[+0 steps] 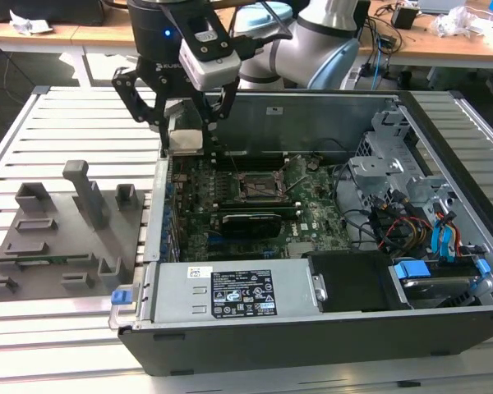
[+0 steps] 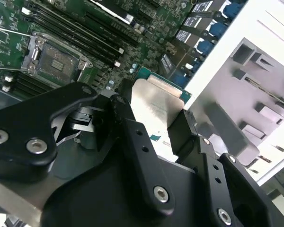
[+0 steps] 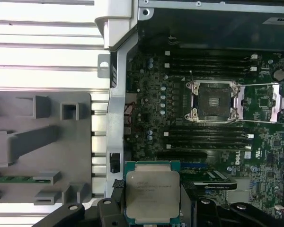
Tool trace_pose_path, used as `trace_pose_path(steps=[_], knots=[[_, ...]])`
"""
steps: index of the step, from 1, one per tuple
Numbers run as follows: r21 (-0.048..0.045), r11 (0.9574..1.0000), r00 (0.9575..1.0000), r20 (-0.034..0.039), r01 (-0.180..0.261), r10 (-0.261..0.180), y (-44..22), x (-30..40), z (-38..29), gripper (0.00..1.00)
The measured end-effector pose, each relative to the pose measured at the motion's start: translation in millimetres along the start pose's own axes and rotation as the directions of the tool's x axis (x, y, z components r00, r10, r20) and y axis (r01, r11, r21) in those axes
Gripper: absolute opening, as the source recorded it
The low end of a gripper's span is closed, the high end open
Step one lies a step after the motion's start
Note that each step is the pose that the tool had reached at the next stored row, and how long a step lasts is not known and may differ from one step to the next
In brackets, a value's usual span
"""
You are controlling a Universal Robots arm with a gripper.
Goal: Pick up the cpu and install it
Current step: 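Pick up the cpu and move it towards the insertion slot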
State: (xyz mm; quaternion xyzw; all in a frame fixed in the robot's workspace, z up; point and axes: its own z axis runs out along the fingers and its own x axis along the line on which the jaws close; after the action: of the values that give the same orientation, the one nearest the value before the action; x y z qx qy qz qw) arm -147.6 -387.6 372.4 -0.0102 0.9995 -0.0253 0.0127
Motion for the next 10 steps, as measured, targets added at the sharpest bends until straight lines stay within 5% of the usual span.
trace_pose_path(steps=[10], knots=[[0.0001,1.0000,1.0000,0.0000,0.000,0.000,2.7,-22.1,1.9,0.55]])
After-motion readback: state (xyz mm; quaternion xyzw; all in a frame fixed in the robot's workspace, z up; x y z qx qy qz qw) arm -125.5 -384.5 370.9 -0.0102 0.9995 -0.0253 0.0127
